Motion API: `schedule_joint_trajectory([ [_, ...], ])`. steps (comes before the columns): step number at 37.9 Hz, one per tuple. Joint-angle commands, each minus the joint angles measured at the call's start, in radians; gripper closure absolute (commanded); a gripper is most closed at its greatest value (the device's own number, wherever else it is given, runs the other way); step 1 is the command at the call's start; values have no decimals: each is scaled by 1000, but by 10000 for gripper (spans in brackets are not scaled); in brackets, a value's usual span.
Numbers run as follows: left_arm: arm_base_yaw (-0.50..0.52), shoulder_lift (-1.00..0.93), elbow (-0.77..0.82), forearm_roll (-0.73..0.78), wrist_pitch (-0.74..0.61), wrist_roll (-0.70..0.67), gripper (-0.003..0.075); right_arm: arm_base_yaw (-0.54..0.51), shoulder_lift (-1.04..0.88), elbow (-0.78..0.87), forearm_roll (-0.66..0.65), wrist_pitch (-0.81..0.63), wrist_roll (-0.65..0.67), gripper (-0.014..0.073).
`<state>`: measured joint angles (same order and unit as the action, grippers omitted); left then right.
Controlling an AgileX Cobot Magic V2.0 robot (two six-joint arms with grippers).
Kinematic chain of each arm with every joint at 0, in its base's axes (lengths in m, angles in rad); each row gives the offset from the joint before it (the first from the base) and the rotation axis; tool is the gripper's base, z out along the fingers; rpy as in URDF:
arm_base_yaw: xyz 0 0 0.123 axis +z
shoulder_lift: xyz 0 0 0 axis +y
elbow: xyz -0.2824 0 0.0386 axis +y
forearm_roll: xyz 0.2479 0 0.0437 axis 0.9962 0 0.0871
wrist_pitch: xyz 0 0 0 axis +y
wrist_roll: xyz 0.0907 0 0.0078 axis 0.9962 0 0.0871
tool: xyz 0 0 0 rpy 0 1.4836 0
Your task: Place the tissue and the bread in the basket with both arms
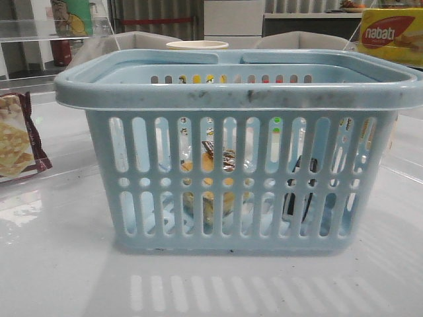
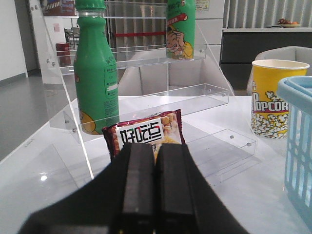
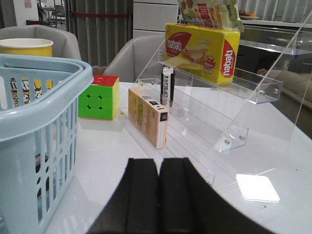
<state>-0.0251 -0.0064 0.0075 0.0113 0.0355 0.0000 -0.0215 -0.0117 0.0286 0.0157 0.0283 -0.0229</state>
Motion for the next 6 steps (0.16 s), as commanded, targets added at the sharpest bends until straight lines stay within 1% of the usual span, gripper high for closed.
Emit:
schedule_joint_trajectory([
  [1, 1, -16, -1, -4, -93, 5, 629, -6, -17, 1, 4, -89, -10, 564],
  [6, 1, -16, -1, -4, -93, 5, 629, -6, -17, 1, 4, -89, -10, 564],
])
